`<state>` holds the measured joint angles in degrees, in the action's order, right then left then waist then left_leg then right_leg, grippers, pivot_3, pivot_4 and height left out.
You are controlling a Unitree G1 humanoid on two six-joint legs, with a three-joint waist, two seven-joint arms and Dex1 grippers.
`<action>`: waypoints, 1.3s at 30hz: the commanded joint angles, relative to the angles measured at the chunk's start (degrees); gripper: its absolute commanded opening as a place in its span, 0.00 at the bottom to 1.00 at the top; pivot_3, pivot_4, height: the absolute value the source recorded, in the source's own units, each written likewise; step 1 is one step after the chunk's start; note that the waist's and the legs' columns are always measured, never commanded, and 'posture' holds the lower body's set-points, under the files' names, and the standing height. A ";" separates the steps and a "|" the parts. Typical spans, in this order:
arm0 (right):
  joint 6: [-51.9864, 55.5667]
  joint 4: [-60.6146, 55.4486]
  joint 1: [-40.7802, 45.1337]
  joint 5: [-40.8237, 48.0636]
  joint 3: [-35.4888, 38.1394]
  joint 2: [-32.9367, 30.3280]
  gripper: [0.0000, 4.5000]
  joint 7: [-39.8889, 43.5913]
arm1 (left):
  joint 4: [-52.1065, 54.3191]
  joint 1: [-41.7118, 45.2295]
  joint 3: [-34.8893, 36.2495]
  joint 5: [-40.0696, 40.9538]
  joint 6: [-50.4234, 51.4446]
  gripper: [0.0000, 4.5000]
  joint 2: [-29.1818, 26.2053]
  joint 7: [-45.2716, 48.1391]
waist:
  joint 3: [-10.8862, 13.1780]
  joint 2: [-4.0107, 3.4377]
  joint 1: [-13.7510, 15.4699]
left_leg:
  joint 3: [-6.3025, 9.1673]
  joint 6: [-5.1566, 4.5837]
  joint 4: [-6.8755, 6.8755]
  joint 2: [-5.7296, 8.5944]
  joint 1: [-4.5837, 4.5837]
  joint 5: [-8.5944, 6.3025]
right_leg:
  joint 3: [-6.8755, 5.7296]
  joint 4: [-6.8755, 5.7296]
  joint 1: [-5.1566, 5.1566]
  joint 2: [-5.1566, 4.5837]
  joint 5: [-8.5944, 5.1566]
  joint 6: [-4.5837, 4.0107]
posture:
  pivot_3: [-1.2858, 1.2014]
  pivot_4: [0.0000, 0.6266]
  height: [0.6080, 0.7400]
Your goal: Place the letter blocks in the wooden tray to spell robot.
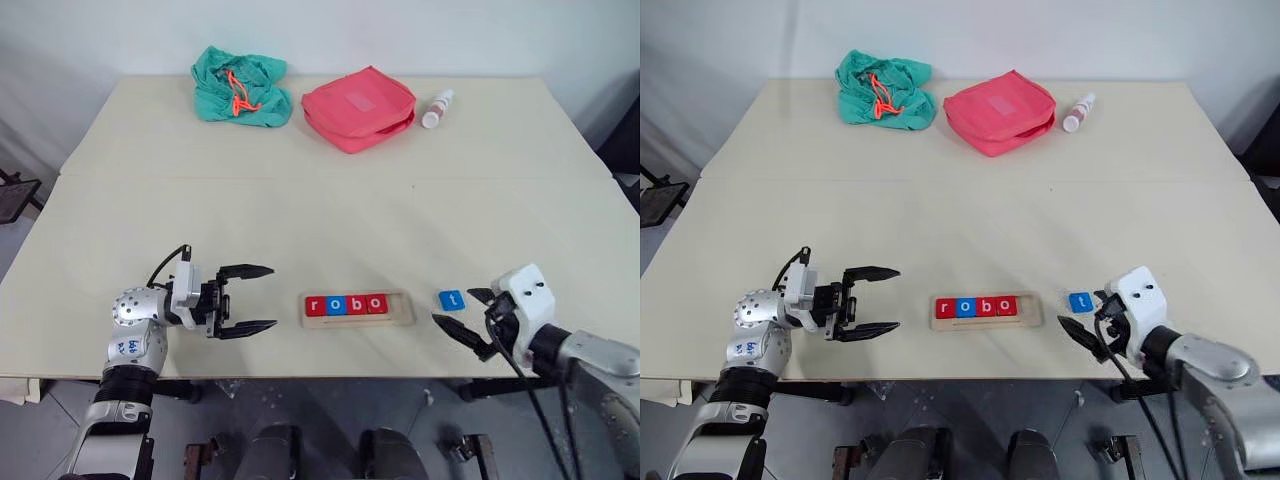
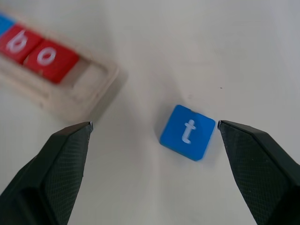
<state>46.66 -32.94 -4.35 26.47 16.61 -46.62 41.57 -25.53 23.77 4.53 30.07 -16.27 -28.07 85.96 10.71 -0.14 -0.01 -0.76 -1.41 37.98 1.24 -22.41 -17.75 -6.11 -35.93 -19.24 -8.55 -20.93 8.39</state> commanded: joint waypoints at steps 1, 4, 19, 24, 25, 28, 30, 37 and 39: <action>-10.12 5.89 0.84 -2.94 -3.75 -6.48 0.99 10.80 | 1.88 -0.98 0.87 0.55 -0.53 1.00 -0.28 1.32 | 0.00 0.01 -0.02 | 0.03 0.00 0.00 -0.02 0.00 0.00 | -0.04 0.00 0.02 0.01 0.00 0.00 | 0.52 0.24 1.00; -17.98 14.23 5.56 -5.93 -8.19 -10.91 0.99 17.85 | 2.69 -1.67 1.20 0.58 -0.72 1.00 -0.35 0.78 | 0.00 0.02 -0.03 | -0.01 -0.01 0.03 0.00 0.00 0.00 | -0.02 0.04 0.05 -0.01 0.00 0.00 | 0.52 0.24 1.00; -41.36 45.89 30.85 -19.62 -25.03 -8.98 0.99 32.61 | 11.55 -9.78 3.52 0.83 0.52 1.00 -1.13 -3.71 | 0.01 0.02 -0.04 | 0.12 -0.01 0.13 -0.03 -0.01 0.00 | -0.18 0.12 0.17 -0.03 0.00 0.00 | 0.52 0.24 1.00; -43.48 49.17 33.18 -21.26 -26.18 -7.28 0.91 33.53 | 12.80 -10.82 3.64 0.92 0.75 1.00 -1.31 -4.38 | 0.01 0.03 -0.11 | 0.14 -0.01 0.14 -0.05 0.02 0.00 | -0.23 0.16 0.25 -0.02 0.00 0.00 | 0.52 0.24 1.00; -43.92 49.39 33.29 -21.60 -26.34 -7.60 0.87 34.27 | 13.04 -10.92 3.71 0.94 0.80 1.00 -1.34 -4.59 | 0.00 0.02 -0.11 | 0.14 -0.01 0.14 -0.05 0.02 0.00 | -0.23 0.16 0.25 -0.02 0.00 0.00 | 0.52 0.24 1.00; -44.64 49.42 33.25 -21.74 -26.14 -8.13 0.66 35.54 | 13.19 -11.05 3.80 0.92 0.74 1.00 -1.48 -4.78 | 0.00 0.03 -0.09 | 0.14 0.00 0.16 -0.05 0.07 0.00 | -0.24 0.18 0.32 -0.02 0.00 0.00 | 0.52 0.24 1.00; -44.52 49.04 33.03 -21.67 -25.75 -8.18 0.49 35.76 | 13.01 -10.95 3.78 0.91 0.70 1.00 -1.58 -4.78 | 0.00 0.02 -0.03 | 0.17 -0.01 0.18 -0.05 0.09 0.00 | -0.26 0.23 0.40 -0.02 0.00 0.00 | 0.52 0.24 1.00; -34.36 39.62 32.90 -18.51 -23.76 -7.63 0.32 34.22 | 11.92 -9.83 3.46 0.79 0.52 1.00 -1.64 -4.58 | 0.01 0.02 -0.05 | 0.22 0.00 0.19 -0.05 0.10 0.00 | -0.32 0.30 0.47 -0.02 0.00 0.00 | 0.52 0.24 1.00; -25.77 31.94 33.82 -14.81 -22.82 -6.01 0.32 32.46 | 11.38 -9.36 3.43 0.82 0.54 1.00 -1.70 -4.28 | 0.02 -0.01 -0.03 | 0.23 0.00 0.18 -0.05 0.09 0.00 | -0.31 0.30 0.45 -0.02 0.00 0.00 | 0.52 0.24 1.00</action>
<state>15.06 5.67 28.29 8.13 -8.34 -53.48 75.36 -14.39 13.53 7.02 30.11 -15.41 -29.29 81.44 10.74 -0.15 -0.04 -0.51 -1.40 38.15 1.17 -22.32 -17.76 -6.42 -35.63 -18.80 -8.56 -20.93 8.39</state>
